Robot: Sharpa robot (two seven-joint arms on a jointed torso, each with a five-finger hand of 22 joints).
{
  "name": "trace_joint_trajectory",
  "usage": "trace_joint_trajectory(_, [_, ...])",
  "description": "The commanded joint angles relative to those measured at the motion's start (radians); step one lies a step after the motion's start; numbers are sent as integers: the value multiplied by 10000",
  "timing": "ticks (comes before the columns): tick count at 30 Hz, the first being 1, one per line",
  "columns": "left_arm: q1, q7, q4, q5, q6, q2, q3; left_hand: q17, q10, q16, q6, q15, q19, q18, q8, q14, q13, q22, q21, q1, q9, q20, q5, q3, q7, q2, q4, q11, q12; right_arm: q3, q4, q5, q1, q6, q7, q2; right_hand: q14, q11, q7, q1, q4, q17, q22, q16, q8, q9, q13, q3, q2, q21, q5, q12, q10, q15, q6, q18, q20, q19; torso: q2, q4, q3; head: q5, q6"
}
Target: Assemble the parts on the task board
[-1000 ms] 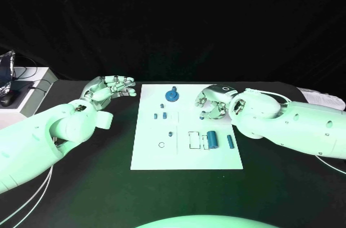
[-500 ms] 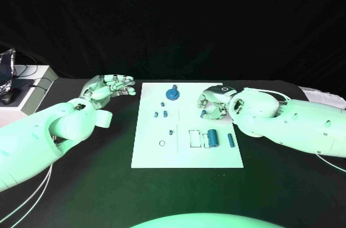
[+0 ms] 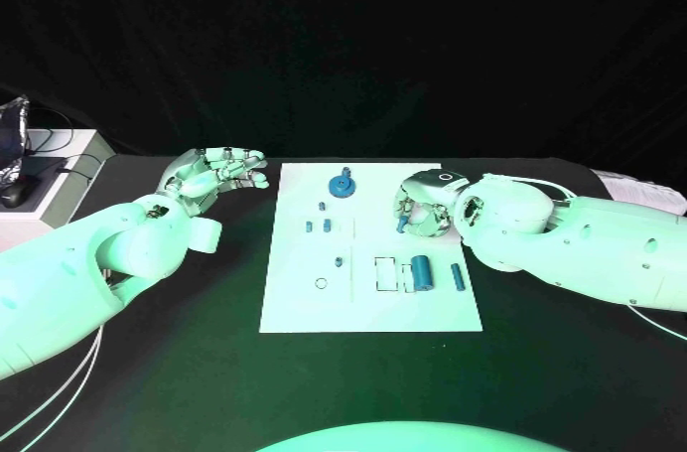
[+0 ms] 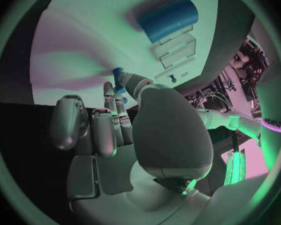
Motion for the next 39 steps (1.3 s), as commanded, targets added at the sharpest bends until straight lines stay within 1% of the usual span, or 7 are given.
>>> trace_joint_trajectory(1, [0, 57, 7, 49, 96, 11, 7, 9, 32, -65, 60, 16, 83, 16, 60, 23, 8, -8, -55, 42, -3, -1, 22, -67, -13, -47, -18, 45, -64, -1, 53, -112, -8, -72, 61, 3, 367, -5, -5, 48, 23, -23, 140, -18, 52, 21, -5, 108, 5, 58, -70, 12, 86, -75, 107, -52, -79, 98, 2, 7, -6, -13, -10])
trace_joint_trajectory(12, [-2, 4, -7, 43, 61, -3, 7, 19, 36, -73, 62, 16, 88, 16, 64, 27, 9, -13, -64, 43, -4, 0, 23, -66, -11, -31, -11, 46, -72, -2, 122, 61, -18, -86, 90, -14, 382, -81, -71, -1, 81, -11, 251, 3, 209, 121, 1, 441, 88, 211, -82, -36, 441, -136, 385, -81, -133, 146, 1, 8, -15, -18, -57])
trace_joint_trajectory(14, [-2, -10, -8, 42, 61, -5, 7, 26, 39, -78, 65, 15, 93, 17, 67, 31, 10, -15, -68, 51, -5, -1, 23, -62, -13, -18, -10, 45, -76, -2, 123, 163, -20, -94, 84, -18, 383, -111, -97, 30, 61, -14, 276, 4, 261, 158, 7, 521, 161, 244, -43, -39, 529, -158, 463, -86, -152, 155, -1, 8, -15, -21, -58])
trace_joint_trajectory(16, [-2, -23, -11, 42, 61, -7, 7, 26, 39, -78, 65, 15, 93, 17, 67, 31, 10, -15, -68, 51, -5, -1, 23, -62, -13, -18, -10, 45, -76, -2, 119, 300, -21, -135, 75, -23, 386, -163, -133, 154, -42, -20, 334, 8, 371, 246, 28, 746, 374, 322, -176, -45, 726, -214, 594, -100, -196, 177, -9, 11, -16, -22, -72])
trace_joint_trajectory(21, [-2, -53, -22, 41, 69, -14, 7, 26, 39, -78, 65, 15, 93, 17, 67, 31, 10, -15, -68, 51, -5, -1, 23, -62, -13, -18, -10, 45, -76, -2, 114, 545, -21, -313, 45, -37, 392, -230, -160, 205, -253, -31, 459, 13, 560, 462, 85, 1160, 637, 490, -135, -116, 1062, -273, 670, -132, -260, 218, -6, 12, -13, -24, -72])
trace_joint_trajectory(29, [-4, -68, -52, 40, 76, -12, 7, 34, 42, -84, 68, 14, 99, 18, 71, 34, 10, -17, -73, 58, -5, -2, 23, -60, -13, -9, -10, 44, -81, 5, 259, 964, -21, -778, 34, -110, 380, -246, -156, 159, -377, -121, 537, -22, 640, 583, 108, 1363, 657, 596, -231, -184, 1174, -284, 652, -153, -282, 243, -15, 1, -5, -21, -43])
trace_joint_trajectory(39, [-10, -80, -115, 40, 86, 10, 7, 34, 42, -84, 68, 14, 99, 18, 71, 34, 10, -17, -73, 58, -5, -2, 23, -60, -13, -9, -10, 44, -81, 143, 1090, 1513, 25, -1428, 180, -378, 380, -246, -151, 136, -414, -136, 547, -26, 665, 620, 111, 1410, 649, 606, -264, -212, 1192, -284, 648, -155, -285, 246, -12, 4, -7, 51, -48])
